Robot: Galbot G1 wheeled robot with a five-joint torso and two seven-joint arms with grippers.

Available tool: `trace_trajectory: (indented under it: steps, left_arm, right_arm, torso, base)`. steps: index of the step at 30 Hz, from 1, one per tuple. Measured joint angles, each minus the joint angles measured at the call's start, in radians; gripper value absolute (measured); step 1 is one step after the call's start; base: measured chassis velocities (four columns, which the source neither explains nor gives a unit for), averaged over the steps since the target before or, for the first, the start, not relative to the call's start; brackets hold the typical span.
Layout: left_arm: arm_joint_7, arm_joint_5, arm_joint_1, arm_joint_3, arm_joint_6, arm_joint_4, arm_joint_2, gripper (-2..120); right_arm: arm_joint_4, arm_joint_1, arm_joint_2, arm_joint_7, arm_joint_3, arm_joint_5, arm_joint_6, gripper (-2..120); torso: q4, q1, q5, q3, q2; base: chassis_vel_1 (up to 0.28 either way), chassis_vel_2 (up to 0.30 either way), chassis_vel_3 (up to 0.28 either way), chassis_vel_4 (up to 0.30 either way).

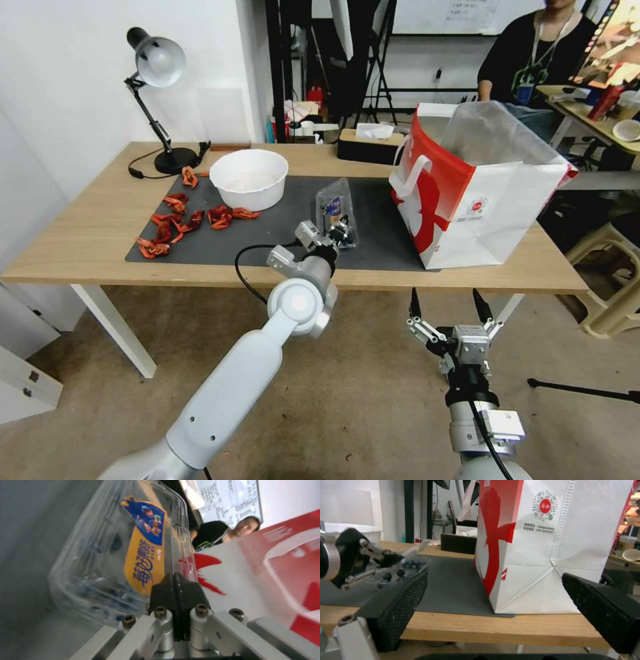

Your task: Close the takeout container lid, then place the container into the takeout bag.

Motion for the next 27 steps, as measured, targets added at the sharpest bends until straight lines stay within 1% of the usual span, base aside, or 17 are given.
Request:
trace_trajectory:
  steps: [10,16,18,20,22,24,25,26,27]
  left_arm:
    - [-0.026,0.041,-0.006,0.014,0.021,0.016,0.006,0]
    - [-0.035,0.057,-0.011,0.021,0.031,0.024,0.009,0]
    - [-0.036,0.061,-0.012,0.024,0.032,0.024,0.010,0]
    - [-0.036,0.065,-0.013,0.026,0.033,0.024,0.010,0]
    - [-0.036,0.065,-0.013,0.026,0.033,0.024,0.011,0]
    - [-0.036,0.067,-0.022,0.035,0.033,0.032,0.011,0]
    - [-0.036,0.067,-0.022,0.035,0.033,0.032,0.011,0]
    - [-0.036,0.067,-0.029,0.042,0.033,0.038,0.011,0]
    - [-0.036,0.067,-0.031,0.044,0.033,0.039,0.011,0]
  right_arm:
    - [0.001,0.007,-0.001,0.000,0.000,0.009,-0.003,100]
    - [0.008,0.034,-0.013,0.001,0.013,0.052,-0.027,100]
    - [0.017,0.063,-0.024,0.002,0.018,0.094,-0.058,100]
    - [0.026,0.110,-0.045,0.007,0.023,0.165,-0.105,100]
    - [0.027,0.120,-0.050,0.008,0.025,0.179,-0.115,100]
    - [0.041,0.179,-0.079,0.016,0.038,0.305,-0.194,100]
    - [0.041,0.179,-0.079,0.016,0.038,0.305,-0.194,100]
    - [0.050,0.197,-0.091,0.022,0.042,0.362,-0.225,100]
    - [0.053,0.205,-0.096,0.024,0.044,0.389,-0.240,100]
  torso:
    - [0.0000,0.000,0.0000,0.000,0.000]
    - [0.0000,0.000,0.0000,0.000,0.000]
    - [-0.0002,0.000,0.0000,0.000,0.000]
    - [-0.0001,0.000,0.0000,0.000,0.000]
    - [0.0000,0.000,0.0000,0.000,0.000]
    - [0.0003,0.000,0.0001,0.000,0.000]
    - [0.0003,0.000,0.0001,0.000,0.000]
    - [0.0000,0.000,0.0001,0.000,0.000]
    - [-0.0002,0.000,0.0000,0.000,0.000]
  base:
    - [0.000,0.000,0.000,0.000]
    - [0.000,0.000,0.000,0.000]
    - [0.000,0.000,0.000,0.000]
    - [0.000,0.000,0.000,0.000]
    - [0.000,0.000,0.000,0.000]
    - [0.000,0.000,0.000,0.000]
    - [0.000,0.000,0.000,0.000]
    - [0.000,0.000,0.000,0.000]
    - [0.000,0.000,0.000,0.000]
